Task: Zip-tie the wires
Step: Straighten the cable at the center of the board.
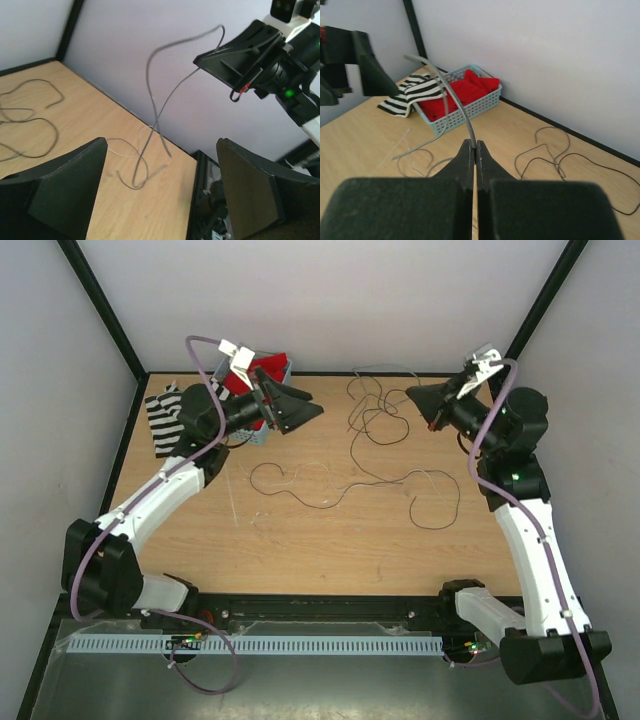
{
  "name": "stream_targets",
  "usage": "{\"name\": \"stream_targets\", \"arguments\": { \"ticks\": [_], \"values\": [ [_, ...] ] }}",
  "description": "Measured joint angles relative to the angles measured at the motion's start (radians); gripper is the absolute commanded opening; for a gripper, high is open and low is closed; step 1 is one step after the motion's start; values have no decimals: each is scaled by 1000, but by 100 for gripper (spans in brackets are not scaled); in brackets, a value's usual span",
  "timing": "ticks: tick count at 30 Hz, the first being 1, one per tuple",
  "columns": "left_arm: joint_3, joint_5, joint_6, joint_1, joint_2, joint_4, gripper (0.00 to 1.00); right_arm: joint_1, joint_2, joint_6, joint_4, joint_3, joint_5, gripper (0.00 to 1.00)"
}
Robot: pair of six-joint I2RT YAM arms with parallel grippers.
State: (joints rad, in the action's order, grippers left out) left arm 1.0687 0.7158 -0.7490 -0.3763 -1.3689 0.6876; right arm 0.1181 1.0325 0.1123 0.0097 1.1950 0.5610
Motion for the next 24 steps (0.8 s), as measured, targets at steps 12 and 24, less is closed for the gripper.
{"name": "stream_targets", "arguments": {
  "ticks": [12, 24],
  "values": [
    [0, -21, 6, -174, -122, 138, 79, 0, -125, 96, 22, -69, 121, 0],
    [8, -27, -42, -203, -189, 274, 66, 0, -125, 101, 22, -102, 129, 0]
  ]
}}
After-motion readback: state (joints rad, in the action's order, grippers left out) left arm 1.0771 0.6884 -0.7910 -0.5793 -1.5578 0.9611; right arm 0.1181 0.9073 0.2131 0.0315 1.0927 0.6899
